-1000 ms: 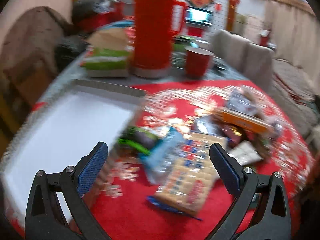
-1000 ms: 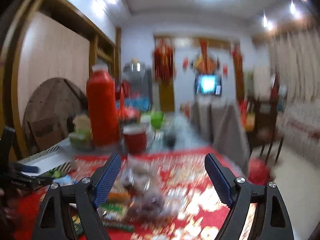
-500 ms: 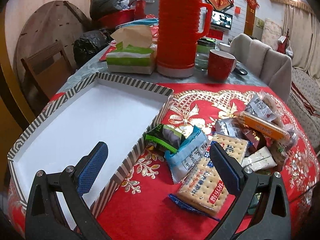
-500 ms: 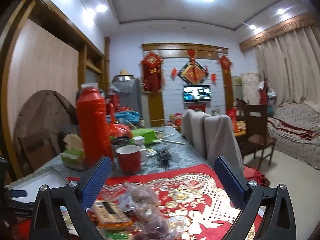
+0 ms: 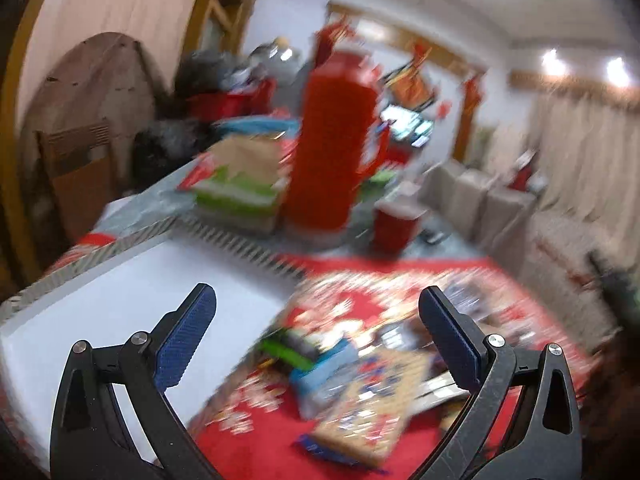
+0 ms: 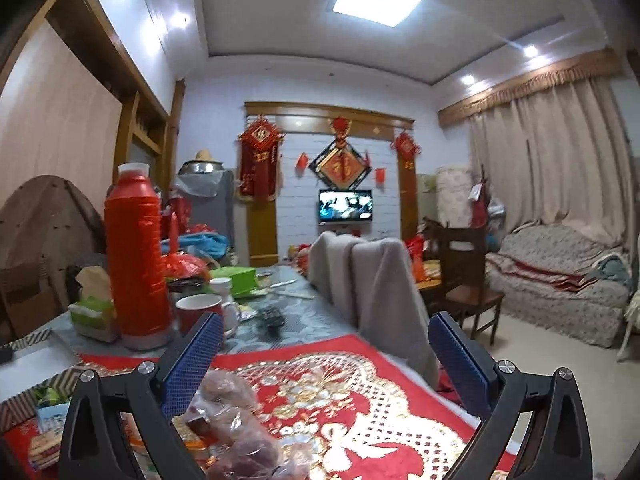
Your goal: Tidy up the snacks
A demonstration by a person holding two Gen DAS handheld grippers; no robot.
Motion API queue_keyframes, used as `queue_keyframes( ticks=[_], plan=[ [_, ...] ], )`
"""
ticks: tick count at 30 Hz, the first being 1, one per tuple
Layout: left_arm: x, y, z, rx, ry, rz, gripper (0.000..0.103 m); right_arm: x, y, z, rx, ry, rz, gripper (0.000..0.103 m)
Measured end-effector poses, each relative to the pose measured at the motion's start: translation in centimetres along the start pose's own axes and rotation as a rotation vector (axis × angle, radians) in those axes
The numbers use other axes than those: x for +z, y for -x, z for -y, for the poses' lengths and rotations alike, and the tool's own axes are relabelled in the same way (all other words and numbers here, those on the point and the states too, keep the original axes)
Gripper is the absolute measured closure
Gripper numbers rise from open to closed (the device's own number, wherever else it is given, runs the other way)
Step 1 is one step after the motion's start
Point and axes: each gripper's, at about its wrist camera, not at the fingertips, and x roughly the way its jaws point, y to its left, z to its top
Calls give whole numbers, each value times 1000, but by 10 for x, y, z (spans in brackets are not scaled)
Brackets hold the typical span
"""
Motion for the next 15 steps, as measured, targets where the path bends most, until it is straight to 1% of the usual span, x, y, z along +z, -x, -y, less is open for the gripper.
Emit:
queue_keyframes(
  ticks=[2, 3, 4, 7, 9, 11, 13, 15],
  plan=[
    [2, 7, 0, -111, 13, 34, 1, 1, 1, -1, 0, 10, -9, 1],
    [2, 7, 1, -146, 13, 33, 1, 0, 1, -3, -9, 24, -12, 1],
    [2, 5, 3, -165, 9, 20, 1, 0, 1, -5, -12, 39, -22, 1],
    [-2, -7, 8, -236, -9, -57, 1, -1, -4, -10, -7, 62, -62, 1],
    [-3, -15, 11, -312, -3, -113, 1, -2, -8, -12, 4, 64, -95, 1],
    [-6, -18, 14, -365, -5, -151, 1, -3, -12, -10, 16, 55, -131, 1],
    [-6, -21, 17, -380, -12, -179, 1, -4, -15, -9, 28, 44, -156, 1],
    [-9, -24, 21, -365, -28, -209, 1, -5, -16, -5, 32, 20, -162, 1]
  ],
)
